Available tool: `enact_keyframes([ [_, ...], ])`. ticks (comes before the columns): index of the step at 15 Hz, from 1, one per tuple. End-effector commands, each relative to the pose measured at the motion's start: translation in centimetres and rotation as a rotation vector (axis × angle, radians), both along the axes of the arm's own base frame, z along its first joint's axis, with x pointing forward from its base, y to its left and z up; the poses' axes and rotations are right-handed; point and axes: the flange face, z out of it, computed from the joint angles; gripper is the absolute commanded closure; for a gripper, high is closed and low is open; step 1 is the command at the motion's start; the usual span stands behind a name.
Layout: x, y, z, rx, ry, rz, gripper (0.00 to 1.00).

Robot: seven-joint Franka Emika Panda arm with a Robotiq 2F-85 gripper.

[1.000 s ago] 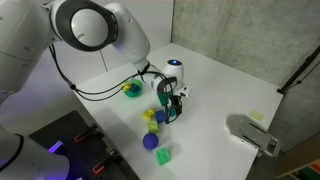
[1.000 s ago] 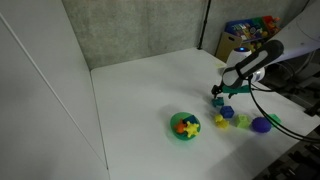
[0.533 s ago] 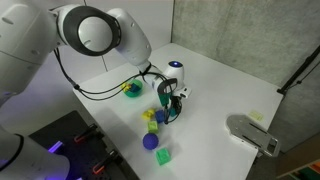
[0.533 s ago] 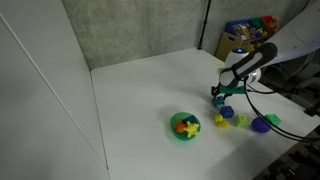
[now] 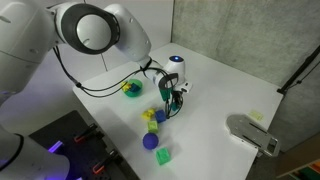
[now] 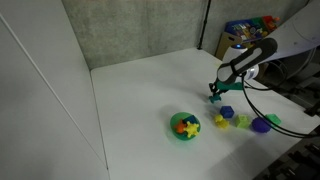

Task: Pick up the most forward green toy and put it in the green bowl

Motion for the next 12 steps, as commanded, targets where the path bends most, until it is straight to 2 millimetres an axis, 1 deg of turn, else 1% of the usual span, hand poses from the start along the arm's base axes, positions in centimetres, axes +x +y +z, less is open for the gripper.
enact_keyframes([
  [1,1.5,2.7,5.3,0.034,-0.018,0.007,0.93],
  [2,1.9,3.7,6.5,0.033,-0.024,0.021,0.93],
  [4,2.3,6.7,9.3,0.042,-0.019,0.069,0.92],
  [6,2.4,10.0,11.6,0.045,-0.01,0.119,0.92],
  [7,2.4,12.1,12.6,0.049,0.002,0.15,0.92],
  [9,2.2,15.5,13.6,0.058,0.027,0.2,0.92],
  [12,1.6,20.2,13.9,0.067,0.068,0.261,0.92],
])
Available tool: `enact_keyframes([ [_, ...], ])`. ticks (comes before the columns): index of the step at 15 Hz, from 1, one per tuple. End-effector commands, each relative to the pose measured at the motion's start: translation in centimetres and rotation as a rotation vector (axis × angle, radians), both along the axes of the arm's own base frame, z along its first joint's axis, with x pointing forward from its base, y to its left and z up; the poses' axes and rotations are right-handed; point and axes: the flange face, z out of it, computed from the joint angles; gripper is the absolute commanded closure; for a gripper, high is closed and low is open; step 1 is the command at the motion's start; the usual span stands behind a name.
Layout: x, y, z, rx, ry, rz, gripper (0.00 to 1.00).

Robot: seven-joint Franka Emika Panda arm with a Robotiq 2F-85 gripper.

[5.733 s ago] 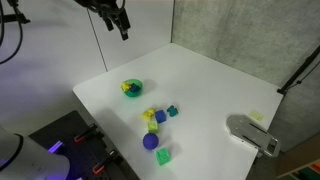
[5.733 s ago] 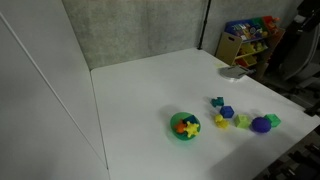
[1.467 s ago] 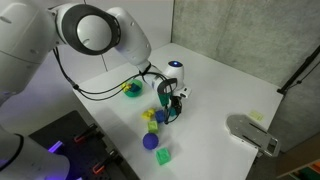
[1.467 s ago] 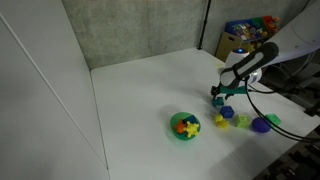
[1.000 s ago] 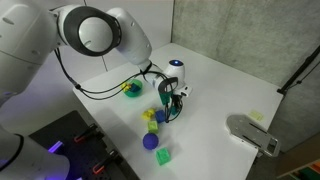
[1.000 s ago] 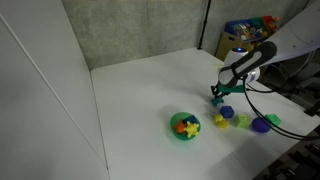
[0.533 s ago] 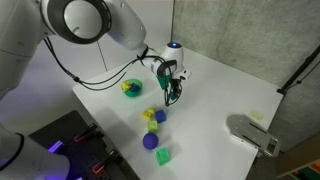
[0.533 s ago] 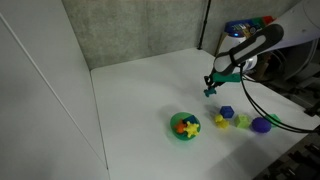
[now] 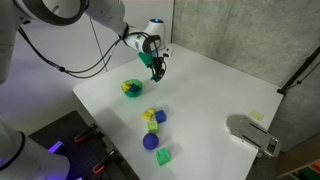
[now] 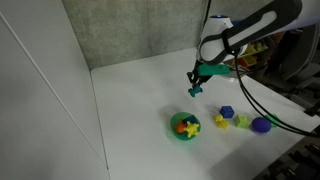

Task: Pick up the most forward green toy and put it in the green bowl

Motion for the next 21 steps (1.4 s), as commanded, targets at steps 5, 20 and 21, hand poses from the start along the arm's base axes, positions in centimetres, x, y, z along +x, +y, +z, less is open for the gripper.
enact_keyframes([
  [5,-1.3,8.2,0.3,0.009,0.11,0.115,0.92],
  [20,-3.5,12.6,-5.4,0.014,0.278,0.207,0.92],
  [21,-3.5,12.7,-5.8,0.013,0.282,0.21,0.91],
])
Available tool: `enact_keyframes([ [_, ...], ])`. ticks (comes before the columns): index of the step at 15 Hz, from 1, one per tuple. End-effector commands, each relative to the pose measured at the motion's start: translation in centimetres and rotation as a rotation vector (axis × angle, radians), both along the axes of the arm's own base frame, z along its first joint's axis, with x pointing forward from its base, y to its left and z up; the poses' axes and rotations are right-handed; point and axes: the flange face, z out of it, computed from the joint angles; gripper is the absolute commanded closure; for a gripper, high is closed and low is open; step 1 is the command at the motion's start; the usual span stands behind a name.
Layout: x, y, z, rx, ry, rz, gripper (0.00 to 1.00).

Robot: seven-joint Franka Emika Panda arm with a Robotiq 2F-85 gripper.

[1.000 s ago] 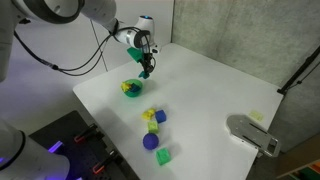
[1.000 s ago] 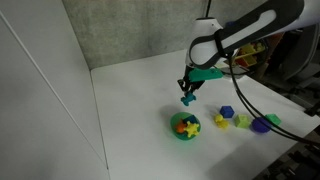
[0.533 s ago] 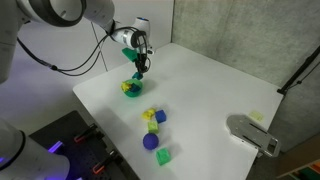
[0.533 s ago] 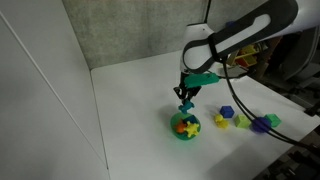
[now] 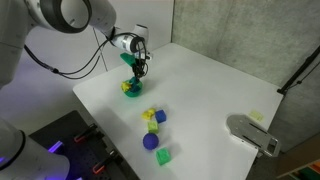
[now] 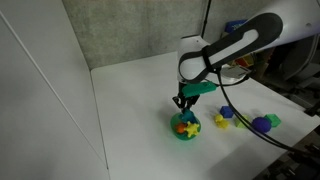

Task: Pick up the most forward green toy and put it in the green bowl

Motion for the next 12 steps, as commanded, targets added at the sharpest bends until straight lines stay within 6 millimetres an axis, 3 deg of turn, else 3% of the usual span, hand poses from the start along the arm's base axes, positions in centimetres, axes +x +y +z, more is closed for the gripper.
enact_keyframes([
  [1,0.58,0.61,-0.66,-0.014,0.024,0.031,0.91],
  [2,0.68,0.64,-0.62,-0.016,0.028,0.033,0.85],
  [3,0.77,0.66,-0.53,-0.017,0.031,0.034,0.53],
  [4,0.85,0.64,-0.36,-0.018,0.033,0.035,0.53],
  [11,1.0,0.64,0.1,-0.015,0.058,0.053,0.01],
  [12,0.99,0.62,0.14,-0.015,0.062,0.054,0.0],
])
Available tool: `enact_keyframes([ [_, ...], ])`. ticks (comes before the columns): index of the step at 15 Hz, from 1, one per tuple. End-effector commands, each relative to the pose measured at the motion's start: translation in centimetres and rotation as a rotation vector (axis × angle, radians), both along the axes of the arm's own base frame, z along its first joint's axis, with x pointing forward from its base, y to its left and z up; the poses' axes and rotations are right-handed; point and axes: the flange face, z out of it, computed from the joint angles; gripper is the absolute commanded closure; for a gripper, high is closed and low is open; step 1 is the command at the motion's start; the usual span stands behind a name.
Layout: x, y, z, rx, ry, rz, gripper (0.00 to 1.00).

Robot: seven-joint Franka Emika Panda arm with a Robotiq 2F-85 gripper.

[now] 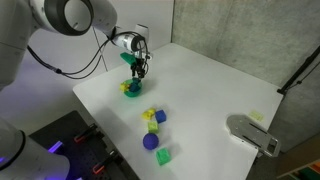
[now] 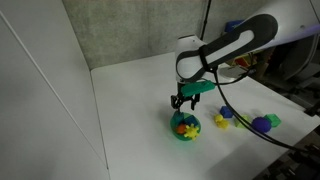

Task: Pick up the most forward green toy and put it in the green bowl

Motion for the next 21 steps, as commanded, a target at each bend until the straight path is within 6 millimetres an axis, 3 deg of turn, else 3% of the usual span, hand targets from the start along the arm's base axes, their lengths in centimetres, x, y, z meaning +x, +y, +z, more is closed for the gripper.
enact_keyframes([
  [1,0.6,0.2,0.3,-0.006,0.02,0.029,0.0],
  [5,0.9,0.2,2.2,0.002,0.013,0.031,0.0],
  [10,1.3,-1.2,7.4,-0.006,-0.024,0.015,0.0],
  [16,0.0,-6.0,13.5,-0.034,-0.066,0.01,0.0],
  [21,-3.9,-10.8,16.8,-0.021,-0.072,0.024,0.0],
])
